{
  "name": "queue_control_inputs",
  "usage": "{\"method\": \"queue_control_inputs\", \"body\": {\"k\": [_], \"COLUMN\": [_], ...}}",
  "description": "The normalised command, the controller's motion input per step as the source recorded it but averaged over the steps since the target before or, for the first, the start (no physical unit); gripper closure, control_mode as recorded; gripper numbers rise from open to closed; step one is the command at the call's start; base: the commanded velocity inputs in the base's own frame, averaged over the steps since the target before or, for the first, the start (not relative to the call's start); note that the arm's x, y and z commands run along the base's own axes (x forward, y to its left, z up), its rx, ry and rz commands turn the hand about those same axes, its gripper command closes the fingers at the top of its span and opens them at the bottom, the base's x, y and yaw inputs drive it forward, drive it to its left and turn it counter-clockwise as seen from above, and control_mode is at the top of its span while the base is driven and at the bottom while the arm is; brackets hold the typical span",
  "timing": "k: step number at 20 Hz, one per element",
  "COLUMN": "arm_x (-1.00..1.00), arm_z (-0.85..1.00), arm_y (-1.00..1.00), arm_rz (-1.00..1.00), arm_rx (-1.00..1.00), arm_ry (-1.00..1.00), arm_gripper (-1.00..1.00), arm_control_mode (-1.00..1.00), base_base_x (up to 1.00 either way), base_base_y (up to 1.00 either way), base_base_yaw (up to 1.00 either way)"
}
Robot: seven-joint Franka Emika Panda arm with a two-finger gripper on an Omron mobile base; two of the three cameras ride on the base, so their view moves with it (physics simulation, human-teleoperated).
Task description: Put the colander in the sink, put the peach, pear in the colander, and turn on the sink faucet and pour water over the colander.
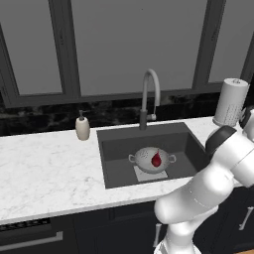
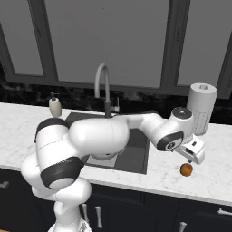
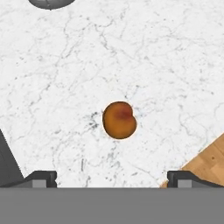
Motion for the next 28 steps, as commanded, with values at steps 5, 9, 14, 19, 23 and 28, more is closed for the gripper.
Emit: {"method": "queue_control_inputs", "body": {"k": [5,9,14,19,23,28], "arm_x": [0.0,0.0,0.0,0.0,0.03,0.08], "arm_z": [-0.29,-0.18,-0.23,-0.14,0.0,-0.04], "arm_y": [-0.01,-0.04,-0.22,-0.1,-0.07,0.0], "arm_rz": [0.0,0.0,0.0,0.0,0.0,0.0], "arm_rx": [0.0,0.0,0.0,0.0,0.0,0.0], "arm_ry": [0.0,0.0,0.0,0.0,0.03,0.03], "arm_gripper": [-1.0,-1.0,-1.0,-1.0,-1.0,-1.0], "arm_control_mode": [-1.0,-1.0,-1.0,-1.0,-1.0,-1.0], "base_base_x": [0.0,0.0,0.0,0.0,0.0,0.0], "base_base_y": [0.0,0.0,0.0,0.0,0.0,0.0], "base_base_yaw": [0.0,0.0,0.0,0.0,0.0,0.0]}}
